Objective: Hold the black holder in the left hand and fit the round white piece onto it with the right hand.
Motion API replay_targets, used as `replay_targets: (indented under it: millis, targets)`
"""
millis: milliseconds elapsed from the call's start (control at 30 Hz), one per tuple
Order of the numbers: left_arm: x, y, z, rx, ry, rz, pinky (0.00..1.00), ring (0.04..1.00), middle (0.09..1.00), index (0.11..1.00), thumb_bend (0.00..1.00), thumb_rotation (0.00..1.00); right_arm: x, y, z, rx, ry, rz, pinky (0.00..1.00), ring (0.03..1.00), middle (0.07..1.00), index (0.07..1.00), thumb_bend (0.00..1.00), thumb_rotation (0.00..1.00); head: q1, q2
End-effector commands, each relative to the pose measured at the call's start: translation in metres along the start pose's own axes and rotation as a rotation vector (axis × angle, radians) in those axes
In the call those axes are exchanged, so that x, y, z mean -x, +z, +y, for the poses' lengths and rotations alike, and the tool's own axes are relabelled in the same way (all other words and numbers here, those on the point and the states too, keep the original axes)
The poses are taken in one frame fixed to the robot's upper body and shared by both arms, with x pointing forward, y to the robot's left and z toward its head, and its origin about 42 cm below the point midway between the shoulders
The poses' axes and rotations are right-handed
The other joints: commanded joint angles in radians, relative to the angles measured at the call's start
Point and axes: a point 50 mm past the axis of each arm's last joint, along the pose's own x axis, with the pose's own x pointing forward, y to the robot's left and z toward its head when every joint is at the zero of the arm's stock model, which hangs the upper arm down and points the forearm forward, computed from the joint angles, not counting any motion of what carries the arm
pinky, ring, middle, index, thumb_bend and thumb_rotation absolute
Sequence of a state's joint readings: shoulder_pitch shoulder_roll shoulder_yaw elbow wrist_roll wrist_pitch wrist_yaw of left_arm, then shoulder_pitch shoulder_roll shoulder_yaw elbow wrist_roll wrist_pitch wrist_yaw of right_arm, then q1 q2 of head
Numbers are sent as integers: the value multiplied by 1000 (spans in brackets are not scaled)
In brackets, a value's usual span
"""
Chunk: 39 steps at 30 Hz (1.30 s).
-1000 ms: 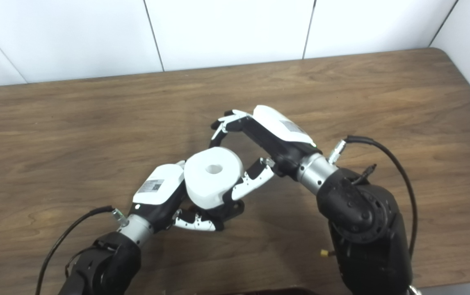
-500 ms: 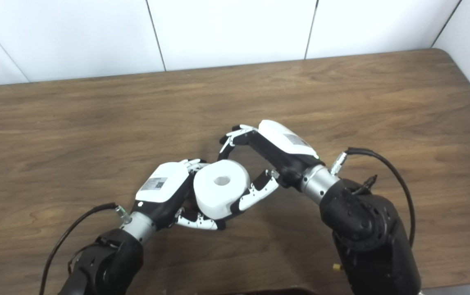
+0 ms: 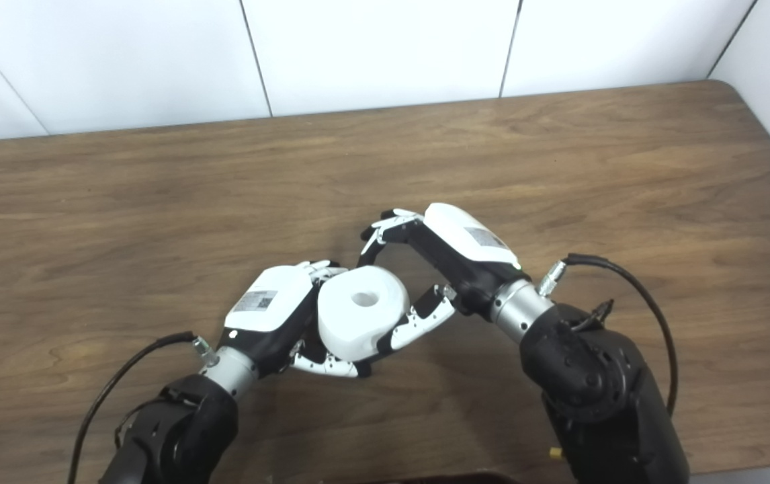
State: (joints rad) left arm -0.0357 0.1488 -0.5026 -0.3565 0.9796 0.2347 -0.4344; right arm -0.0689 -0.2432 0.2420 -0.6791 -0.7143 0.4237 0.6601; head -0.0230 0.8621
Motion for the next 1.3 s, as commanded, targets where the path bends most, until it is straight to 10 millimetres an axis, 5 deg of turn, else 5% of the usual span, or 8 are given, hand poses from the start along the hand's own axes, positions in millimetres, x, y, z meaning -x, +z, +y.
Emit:
replay_targets:
  millis: [0,867,900,1000,1267]
  targets:
    - [1,-5,-16,33,-109,38,901,910,841,488,518,55,2,5,-3,41,-25,-46,793,930,811,483,523,136,-1,1]
    - [0,-5,-15,24,-113,33,894,906,841,488,517,55,2,2,10,164,56,-79,863,955,827,492,523,153,-7,4]
    - [0,-5,-15,22,-113,32,894,906,841,488,517,55,1,2,9,168,59,-78,868,955,827,569,731,235,-7,4]
    - [0,-5,-15,22,-116,31,893,906,842,488,517,55,1,3,8,172,66,-68,886,958,830,624,907,322,-11,-1]
    - [1,-6,-16,16,-121,30,890,905,841,488,517,56,3,2,8,150,69,-54,901,965,837,652,999,360,-12,-3]
